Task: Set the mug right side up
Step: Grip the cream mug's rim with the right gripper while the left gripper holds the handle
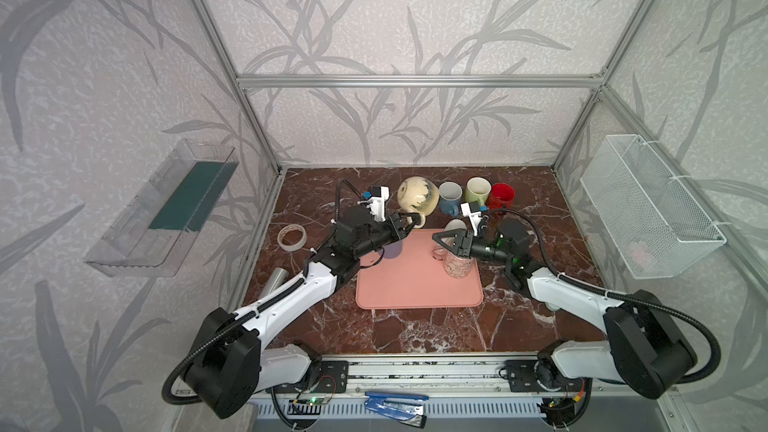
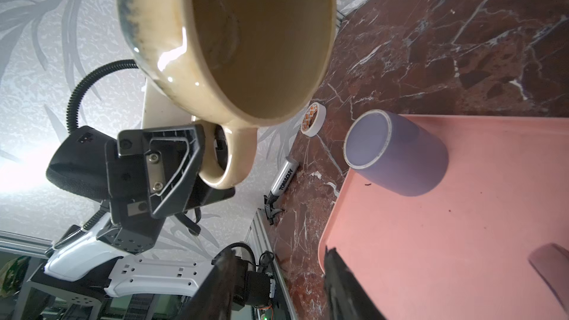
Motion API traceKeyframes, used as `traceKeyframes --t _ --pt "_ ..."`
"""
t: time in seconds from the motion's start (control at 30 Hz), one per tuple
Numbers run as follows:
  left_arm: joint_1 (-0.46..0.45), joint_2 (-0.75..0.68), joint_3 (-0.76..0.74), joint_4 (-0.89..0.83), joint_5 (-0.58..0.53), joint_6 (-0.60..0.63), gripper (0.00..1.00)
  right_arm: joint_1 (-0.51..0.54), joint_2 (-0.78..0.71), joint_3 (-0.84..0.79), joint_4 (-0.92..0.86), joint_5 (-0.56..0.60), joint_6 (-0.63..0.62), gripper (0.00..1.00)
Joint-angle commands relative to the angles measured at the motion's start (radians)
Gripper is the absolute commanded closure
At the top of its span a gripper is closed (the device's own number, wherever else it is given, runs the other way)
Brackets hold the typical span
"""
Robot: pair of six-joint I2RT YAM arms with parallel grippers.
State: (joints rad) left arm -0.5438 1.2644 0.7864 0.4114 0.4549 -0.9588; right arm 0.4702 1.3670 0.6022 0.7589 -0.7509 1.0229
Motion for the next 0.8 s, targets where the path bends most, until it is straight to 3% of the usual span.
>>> traceKeyframes --t 0.0,0.77 --pt "0.004 -0.007 0.073 0.214 0.027 -0.023 1.00 -0.002 0.019 0.048 0.161 -0.027 0.077 0.54" --pt "0.008 0.095 0.071 0.463 0.102 -0.136 1.00 -0.020 0.134 0.157 0.220 0.003 0.131 0.55"
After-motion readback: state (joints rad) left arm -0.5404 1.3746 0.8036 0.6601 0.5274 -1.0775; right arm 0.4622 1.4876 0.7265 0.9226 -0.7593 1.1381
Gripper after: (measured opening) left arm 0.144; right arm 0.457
